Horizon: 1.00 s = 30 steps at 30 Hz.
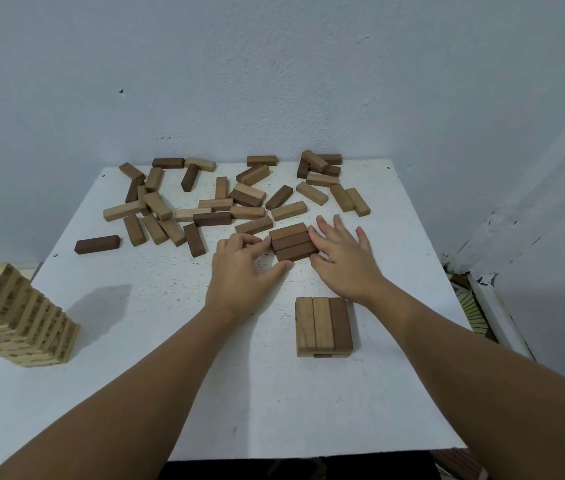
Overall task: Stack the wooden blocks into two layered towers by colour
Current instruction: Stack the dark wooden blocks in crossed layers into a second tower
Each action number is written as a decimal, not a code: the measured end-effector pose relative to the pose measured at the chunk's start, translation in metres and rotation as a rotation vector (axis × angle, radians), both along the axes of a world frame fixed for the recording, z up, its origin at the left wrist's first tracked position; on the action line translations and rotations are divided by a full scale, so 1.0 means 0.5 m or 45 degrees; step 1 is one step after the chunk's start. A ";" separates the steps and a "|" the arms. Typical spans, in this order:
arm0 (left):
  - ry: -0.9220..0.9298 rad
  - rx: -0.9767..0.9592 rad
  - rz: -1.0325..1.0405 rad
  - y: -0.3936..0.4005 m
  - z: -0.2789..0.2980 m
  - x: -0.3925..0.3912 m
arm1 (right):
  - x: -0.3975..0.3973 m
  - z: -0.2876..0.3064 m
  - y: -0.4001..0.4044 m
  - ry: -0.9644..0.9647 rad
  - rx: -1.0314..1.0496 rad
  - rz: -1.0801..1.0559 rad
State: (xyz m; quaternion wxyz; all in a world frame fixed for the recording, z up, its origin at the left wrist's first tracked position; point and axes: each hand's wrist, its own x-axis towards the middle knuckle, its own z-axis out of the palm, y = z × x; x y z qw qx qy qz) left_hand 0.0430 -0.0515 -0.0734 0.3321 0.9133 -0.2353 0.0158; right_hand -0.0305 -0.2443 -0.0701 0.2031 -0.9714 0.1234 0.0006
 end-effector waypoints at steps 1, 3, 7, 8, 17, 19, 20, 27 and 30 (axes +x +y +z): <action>0.021 -0.003 0.002 0.000 0.002 0.000 | 0.000 0.000 0.000 -0.005 0.006 -0.010; 0.070 0.000 0.010 0.002 0.007 -0.002 | 0.000 0.001 0.001 -0.014 0.019 -0.022; 0.103 0.031 -0.005 0.003 0.010 0.001 | -0.001 0.001 0.001 0.004 0.014 -0.015; 0.115 0.046 -0.011 0.003 0.010 0.003 | -0.001 0.001 0.001 0.004 0.019 -0.016; 0.292 0.061 -0.027 -0.002 0.029 0.027 | -0.002 -0.005 -0.002 -0.146 0.121 -0.071; 0.386 0.028 -0.034 -0.004 0.039 0.035 | -0.003 -0.003 -0.001 -0.181 0.131 -0.079; 0.415 0.020 -0.038 -0.005 0.043 0.037 | -0.004 -0.003 -0.001 -0.189 0.134 -0.081; 0.520 0.041 -0.037 -0.010 0.051 0.050 | 0.003 -0.007 -0.003 -0.130 0.077 -0.087; 0.512 0.047 -0.041 -0.011 0.053 0.050 | 0.003 -0.009 -0.004 -0.113 0.058 -0.081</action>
